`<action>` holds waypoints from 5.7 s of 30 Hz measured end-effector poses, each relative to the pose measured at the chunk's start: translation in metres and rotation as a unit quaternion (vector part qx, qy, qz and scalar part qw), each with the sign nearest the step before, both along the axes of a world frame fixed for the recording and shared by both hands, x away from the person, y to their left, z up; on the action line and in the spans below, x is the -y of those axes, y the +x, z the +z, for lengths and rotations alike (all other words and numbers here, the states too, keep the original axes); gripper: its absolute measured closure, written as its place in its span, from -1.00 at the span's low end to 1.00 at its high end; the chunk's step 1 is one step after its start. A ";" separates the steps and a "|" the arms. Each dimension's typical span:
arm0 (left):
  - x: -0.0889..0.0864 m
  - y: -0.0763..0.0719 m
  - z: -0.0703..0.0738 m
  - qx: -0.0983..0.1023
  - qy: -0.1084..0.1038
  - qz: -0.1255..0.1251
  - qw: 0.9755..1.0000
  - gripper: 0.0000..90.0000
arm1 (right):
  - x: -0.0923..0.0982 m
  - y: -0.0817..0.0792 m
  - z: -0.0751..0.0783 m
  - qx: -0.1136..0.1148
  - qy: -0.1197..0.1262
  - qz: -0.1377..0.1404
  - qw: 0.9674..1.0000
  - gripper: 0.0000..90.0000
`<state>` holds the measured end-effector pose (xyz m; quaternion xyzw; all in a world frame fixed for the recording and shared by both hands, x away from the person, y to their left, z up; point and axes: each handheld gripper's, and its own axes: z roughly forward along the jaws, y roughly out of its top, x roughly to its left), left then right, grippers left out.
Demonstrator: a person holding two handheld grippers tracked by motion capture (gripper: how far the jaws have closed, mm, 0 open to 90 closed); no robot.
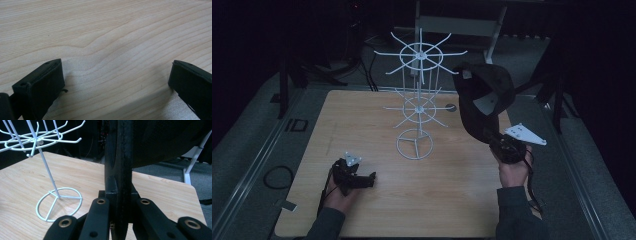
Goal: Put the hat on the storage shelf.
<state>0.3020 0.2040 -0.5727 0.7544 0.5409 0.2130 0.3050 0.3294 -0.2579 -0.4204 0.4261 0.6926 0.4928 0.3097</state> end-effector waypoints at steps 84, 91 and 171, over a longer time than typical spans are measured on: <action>0.000 0.000 0.000 -0.001 0.000 0.000 1.000 -1.00 | -0.019 0.034 0.050 0.038 0.029 0.020 0.999 0.92; 0.000 0.000 0.000 -0.001 0.000 0.000 1.000 -1.00 | -0.020 0.030 0.055 0.048 0.039 0.031 0.998 0.92; 0.000 0.000 0.000 -0.001 0.000 -0.001 1.000 -1.00 | -0.024 0.027 0.053 0.023 0.028 0.104 0.994 -0.22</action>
